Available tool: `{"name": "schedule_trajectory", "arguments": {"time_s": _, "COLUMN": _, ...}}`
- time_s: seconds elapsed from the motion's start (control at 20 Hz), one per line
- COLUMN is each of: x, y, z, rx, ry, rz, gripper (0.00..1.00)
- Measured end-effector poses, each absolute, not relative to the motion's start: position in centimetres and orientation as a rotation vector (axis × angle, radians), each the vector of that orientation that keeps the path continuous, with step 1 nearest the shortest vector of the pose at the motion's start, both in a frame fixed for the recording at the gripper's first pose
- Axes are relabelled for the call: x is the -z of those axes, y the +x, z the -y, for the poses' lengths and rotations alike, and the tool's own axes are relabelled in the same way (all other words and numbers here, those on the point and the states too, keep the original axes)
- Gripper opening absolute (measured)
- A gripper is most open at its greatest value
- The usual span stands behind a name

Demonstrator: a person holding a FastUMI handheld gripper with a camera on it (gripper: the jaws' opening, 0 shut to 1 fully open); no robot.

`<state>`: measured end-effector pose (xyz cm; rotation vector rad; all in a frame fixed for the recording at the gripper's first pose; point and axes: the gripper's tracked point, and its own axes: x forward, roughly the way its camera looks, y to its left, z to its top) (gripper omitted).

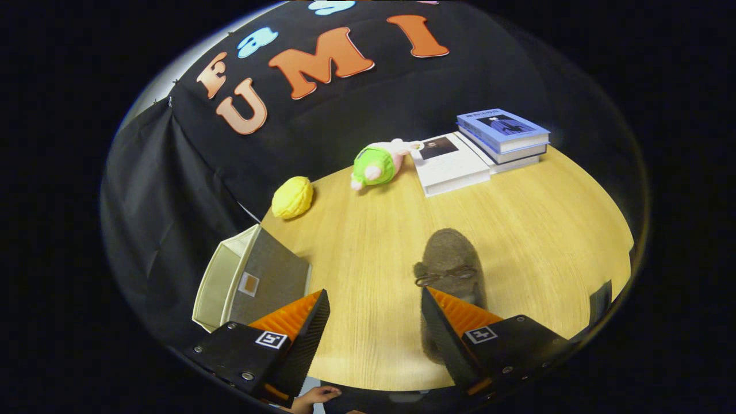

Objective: Open the storage box then place both shoes into the box .Put the left shoe in first, then the right shoe, with the right side of both shoes facing outward in a uniform manner.

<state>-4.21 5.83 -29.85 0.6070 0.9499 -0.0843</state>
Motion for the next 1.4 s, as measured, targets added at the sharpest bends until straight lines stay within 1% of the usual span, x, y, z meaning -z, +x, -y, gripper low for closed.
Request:
{"name": "schedule_trajectory", "arguments": {"time_s": 0.2, "x": 31.0, "y": -6.0, "z": -3.0, "rx": 0.124, "ry": 0.560, "rz": -0.953, "gripper": 0.96}}
{"name": "schedule_trajectory", "arguments": {"time_s": 0.35, "x": 33.3, "y": -7.0, "z": -1.9, "rx": 0.148, "ry": 0.573, "rz": -1.004, "gripper": 0.96}}
{"name": "schedule_trajectory", "arguments": {"time_s": 0.5, "x": 36.1, "y": -8.1, "z": -1.1, "rx": 0.190, "ry": 0.565, "rz": -1.064, "gripper": 0.90}}
{"name": "schedule_trajectory", "arguments": {"time_s": 0.65, "x": 38.6, "y": -8.3, "z": -0.6, "rx": 0.228, "ry": 0.567, "rz": -1.101, "gripper": 0.86}}
{"name": "schedule_trajectory", "arguments": {"time_s": 0.75, "x": 39.9, "y": -8.1, "z": -0.4, "rx": 0.248, "ry": 0.559, "rz": -1.115, "gripper": 0.78}}
{"name": "schedule_trajectory", "arguments": {"time_s": 0.8, "x": 40.5, "y": -8.2, "z": -0.2, "rx": 0.258, "ry": 0.550, "rz": -1.123, "gripper": 0.71}}
{"name": "schedule_trajectory", "arguments": {"time_s": 0.85, "x": 41.2, "y": -8.0, "z": -0.3, "rx": 0.263, "ry": 0.543, "rz": -1.132, "gripper": 0.67}}
{"name": "schedule_trajectory", "arguments": {"time_s": 0.9, "x": 41.4, "y": -8.1, "z": -0.5, "rx": 0.266, "ry": 0.550, "rz": -1.138, "gripper": 0.58}}
{"name": "schedule_trajectory", "arguments": {"time_s": 0.95, "x": 41.7, "y": -7.9, "z": -0.3, "rx": 0.280, "ry": 0.546, "rz": -1.132, "gripper": 0.54}}
{"name": "schedule_trajectory", "arguments": {"time_s": 1.15, "x": 42.3, "y": -7.9, "z": 0.6, "rx": 0.333, "ry": 0.569, "rz": -1.105, "gripper": 0.30}}
{"name": "schedule_trajectory", "arguments": {"time_s": 1.2, "x": 42.3, "y": -7.9, "z": 0.7, "rx": 0.343, "ry": 0.580, "rz": -1.101, "gripper": 0.19}}
{"name": "schedule_trajectory", "arguments": {"time_s": 1.25, "x": 42.3, "y": -7.9, "z": 0.8, "rx": 0.350, "ry": 0.592, "rz": -1.098, "gripper": 0.14}}
{"name": "schedule_trajectory", "arguments": {"time_s": 1.3, "x": 42.3, "y": -8.0, "z": 0.9, "rx": 0.357, "ry": 0.602, "rz": -1.099, "gripper": 0.08}}
{"name": "schedule_trajectory", "arguments": {"time_s": 1.4, "x": 41.9, "y": -8.0, "z": 1.1, "rx": 0.370, "ry": 0.593, "rz": -1.108, "gripper": 0.05}}
